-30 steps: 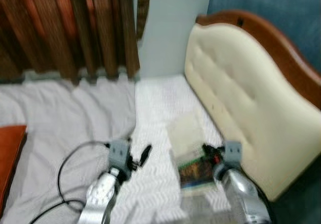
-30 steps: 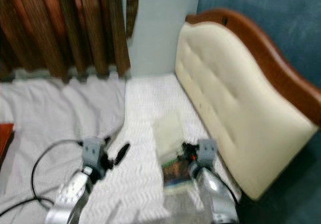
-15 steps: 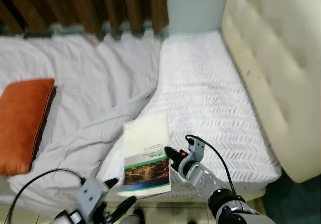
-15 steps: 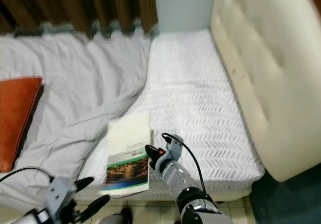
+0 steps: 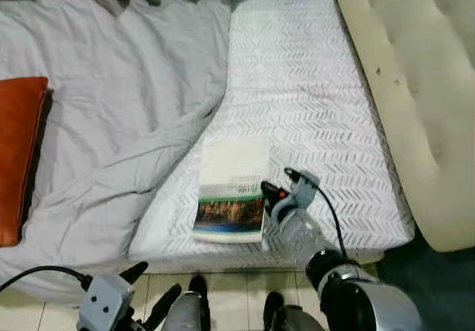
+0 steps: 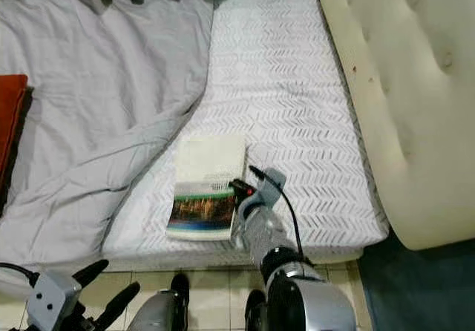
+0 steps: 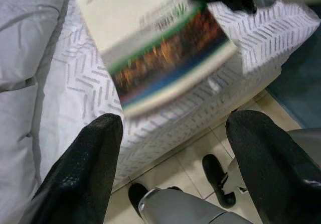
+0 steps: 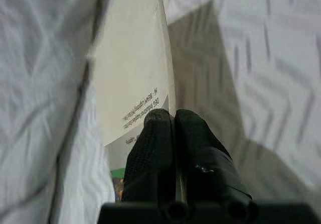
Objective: Clean up the room
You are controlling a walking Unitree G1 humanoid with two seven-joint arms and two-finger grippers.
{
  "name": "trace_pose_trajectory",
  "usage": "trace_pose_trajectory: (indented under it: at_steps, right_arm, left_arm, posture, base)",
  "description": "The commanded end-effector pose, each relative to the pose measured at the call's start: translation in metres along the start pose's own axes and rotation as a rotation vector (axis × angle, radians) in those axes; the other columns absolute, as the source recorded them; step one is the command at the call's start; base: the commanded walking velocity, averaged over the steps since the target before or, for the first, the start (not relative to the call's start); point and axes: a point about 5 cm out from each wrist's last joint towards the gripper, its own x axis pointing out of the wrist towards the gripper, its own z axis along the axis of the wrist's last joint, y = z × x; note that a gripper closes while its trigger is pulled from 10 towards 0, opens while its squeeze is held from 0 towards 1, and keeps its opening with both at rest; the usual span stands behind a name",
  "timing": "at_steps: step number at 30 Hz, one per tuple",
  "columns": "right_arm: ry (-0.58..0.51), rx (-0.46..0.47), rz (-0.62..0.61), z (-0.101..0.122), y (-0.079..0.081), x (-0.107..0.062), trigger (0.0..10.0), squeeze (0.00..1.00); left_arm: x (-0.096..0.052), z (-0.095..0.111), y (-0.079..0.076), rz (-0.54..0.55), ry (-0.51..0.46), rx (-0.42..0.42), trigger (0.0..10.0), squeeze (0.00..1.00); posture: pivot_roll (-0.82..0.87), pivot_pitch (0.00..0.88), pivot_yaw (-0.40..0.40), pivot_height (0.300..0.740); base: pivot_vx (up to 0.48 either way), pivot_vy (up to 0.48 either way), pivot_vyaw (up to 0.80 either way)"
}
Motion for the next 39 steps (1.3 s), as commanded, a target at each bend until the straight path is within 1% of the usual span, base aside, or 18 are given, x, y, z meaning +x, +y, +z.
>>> trace_pose_trajectory:
  at_steps: [1,3,6,8,12,14,16,20,23,26,27,28,30,31,32,35,37,39]
  right_arm:
    - [-0.024,0.038,-0.073,0.004,-0.014,-0.003,0.0,0.00]
    - [-0.060,0.038,-0.089,0.018,-0.019,-0.001,0.0,0.00]
    - [-0.051,-0.011,-0.101,0.028,-0.027,-0.001,0.0,0.00]
    - [-0.039,-0.047,-0.107,0.030,-0.030,-0.002,0.0,0.00]
    - [0.020,-0.197,-0.125,0.029,-0.039,-0.005,0.0,0.00]
    - [0.023,-0.222,-0.131,0.031,-0.042,-0.005,0.0,0.00]
    - [0.032,-0.244,-0.118,0.031,-0.041,-0.005,0.0,0.00]
    - [0.093,-0.428,-0.039,0.026,-0.032,-0.003,0.0,0.00]
    - [0.116,-0.503,-0.018,0.026,-0.031,-0.003,0.0,0.00]
    - [0.127,-0.580,0.000,0.030,-0.031,-0.002,0.0,0.00]
    - [0.128,-0.598,0.004,0.031,-0.031,-0.002,0.0,0.00]
    - [0.128,-0.598,0.004,0.031,-0.031,-0.002,0.0,0.00]
    - [0.133,-0.640,0.019,0.032,-0.030,-0.002,0.0,0.00]
    - [0.140,-0.675,0.029,0.032,-0.030,-0.002,0.0,0.00]
    - [0.140,-0.675,0.029,0.032,-0.030,-0.002,0.0,0.00]
    - [0.149,-0.738,0.044,0.031,-0.029,-0.002,0.0,0.00]
    - [0.148,-0.743,0.042,0.032,-0.029,-0.002,0.0,0.00]
    - [0.138,-0.690,0.029,0.033,-0.029,-0.002,0.0,0.00]
  left_arm:
    - [-0.005,-0.003,-0.020,-0.068,-0.019,0.023,10.0,0.00]
    - [-0.006,-0.008,-0.032,-0.089,-0.024,0.035,10.0,0.00]
    - [-0.003,-0.012,-0.045,-0.083,-0.030,-0.017,10.0,0.00]
    - [-0.002,-0.012,-0.048,-0.075,-0.038,-0.028,10.0,0.00]
    - [0.002,-0.012,-0.048,-0.040,-0.049,-0.037,10.0,0.00]
    - [0.002,-0.012,-0.047,-0.027,-0.053,-0.034,10.0,0.00]
    - [0.001,-0.012,-0.047,-0.022,-0.053,-0.032,10.0,0.00]
    - [0.001,-0.011,-0.048,-0.016,-0.054,-0.031,10.0,0.00]
    - [0.002,-0.011,-0.051,-0.021,-0.059,-0.036,10.0,0.00]
    - [0.006,-0.010,-0.060,-0.063,-0.080,-0.027,10.0,0.00]
    - [0.007,-0.009,-0.064,-0.093,-0.090,-0.011,10.0,0.00]
    - [0.007,-0.009,-0.064,-0.093,-0.090,-0.011,10.0,0.00]
    - [0.011,-0.009,-0.068,-0.119,-0.104,-0.003,10.0,0.00]
    - [0.013,-0.010,-0.068,-0.124,-0.108,0.007,10.0,0.00]
    - [0.013,-0.010,-0.068,-0.124,-0.108,0.007,10.0,0.00]
    - [0.014,-0.014,-0.066,-0.118,-0.100,0.038,10.0,0.00]
    - [0.012,-0.018,-0.062,-0.096,-0.091,0.061,10.0,0.00]
    - [0.010,-0.019,-0.059,-0.084,-0.090,0.071,10.0,0.00]
  posture:
    - [0.29,0.486,-0.028,0.740]
    - [0.27,0.484,-0.038,0.740]
    - [0.25,0.481,-0.048,0.740]
    - [0.24,0.484,-0.055,0.740]
    - [0.24,0.494,-0.062,0.740]
    - [0.24,0.496,-0.062,0.740]
    - [0.24,0.498,-0.061,0.740]
    - [0.24,0.505,-0.064,0.740]
    - [0.24,0.505,-0.065,0.740]
    - [0.23,0.506,-0.070,0.740]
    - [0.23,0.506,-0.070,0.740]
    - [0.23,0.506,-0.070,0.740]
    - [0.22,0.505,-0.075,0.740]
    - [0.22,0.502,-0.078,0.740]
    - [0.22,0.502,-0.078,0.740]
    - [0.21,0.502,-0.080,0.740]
    - [0.21,0.502,-0.080,0.740]
    - [0.22,0.501,-0.078,0.740]
  base:
    - [0.000,0.000,0.00]
    - [0.000,0.000,0.00]
    - [0.000,0.000,0.00]
    - [0.000,0.000,0.00]
    - [0.000,0.000,0.00]
    - [0.000,0.000,0.00]
    - [0.000,0.000,0.00]
    - [0.000,0.000,0.00]
    - [0.000,0.000,0.00]
    - [0.000,0.000,0.00]
    - [0.000,0.000,0.00]
    - [0.000,0.000,0.00]
    - [0.000,0.000,0.00]
    - [0.000,0.000,0.00]
    - [0.000,0.000,0.00]
    - [0.000,0.000,0.00]
    - [0.000,0.000,0.00]
    - [0.000,0.000,0.00]
